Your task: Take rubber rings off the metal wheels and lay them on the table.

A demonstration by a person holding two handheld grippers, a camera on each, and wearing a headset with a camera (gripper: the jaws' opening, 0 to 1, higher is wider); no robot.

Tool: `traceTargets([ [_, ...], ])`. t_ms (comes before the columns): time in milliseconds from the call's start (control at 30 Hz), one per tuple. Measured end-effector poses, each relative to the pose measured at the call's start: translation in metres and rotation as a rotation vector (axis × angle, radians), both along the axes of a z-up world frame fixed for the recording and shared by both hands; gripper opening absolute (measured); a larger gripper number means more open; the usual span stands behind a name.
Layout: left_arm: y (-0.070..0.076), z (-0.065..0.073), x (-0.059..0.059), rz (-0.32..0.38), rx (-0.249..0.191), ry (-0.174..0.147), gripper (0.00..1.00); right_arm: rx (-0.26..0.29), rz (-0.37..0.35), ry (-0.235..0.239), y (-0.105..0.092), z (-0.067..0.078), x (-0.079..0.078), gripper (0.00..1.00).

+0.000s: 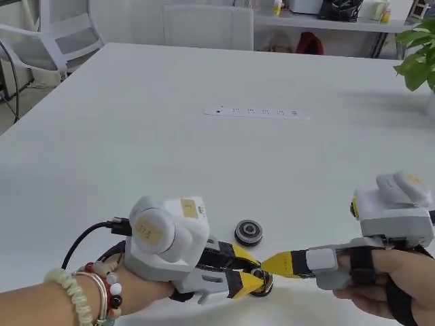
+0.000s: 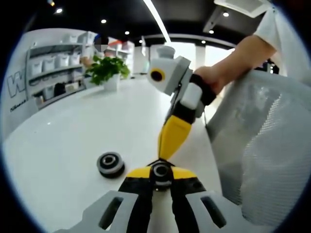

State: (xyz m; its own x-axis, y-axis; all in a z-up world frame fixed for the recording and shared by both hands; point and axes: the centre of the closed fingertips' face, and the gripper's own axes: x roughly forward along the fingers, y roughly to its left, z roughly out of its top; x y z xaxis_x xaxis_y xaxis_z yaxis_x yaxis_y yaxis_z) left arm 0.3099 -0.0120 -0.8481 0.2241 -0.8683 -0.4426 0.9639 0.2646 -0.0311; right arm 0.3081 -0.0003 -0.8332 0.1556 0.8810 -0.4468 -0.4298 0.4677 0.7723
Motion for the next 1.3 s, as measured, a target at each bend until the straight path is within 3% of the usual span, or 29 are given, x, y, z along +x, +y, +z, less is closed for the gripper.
traceTargets([
  [400,0.000,0.000,0.000,0.004,0.000,-0.002,0.14,-0.008,-0.030,0.039,-0.002,-0.004,0.000,0.00],
  [500,0.000,0.000,0.000,0.009,-0.004,0.003,0.14,-0.034,-0.029,0.020,-0.005,-0.006,0.002,0.00],
  [833,0.000,0.000,0.001,0.012,0.004,0.016,0.14,-0.060,-0.035,0.037,-0.006,-0.012,0.000,0.00],
  [1033,-0.001,0.001,-0.001,0.012,-0.003,0.041,0.16,-0.065,-0.034,0.041,-0.006,-0.013,0.000,0.00],
  [1233,-0.002,0.000,-0.002,0.002,0.020,0.029,0.17,-0.068,-0.030,0.042,-0.007,-0.013,0.001,0.00],
  [1300,-0.001,0.001,-0.002,0.009,0.025,0.041,0.17,-0.066,-0.031,0.042,-0.007,-0.013,0.001,0.00],
])
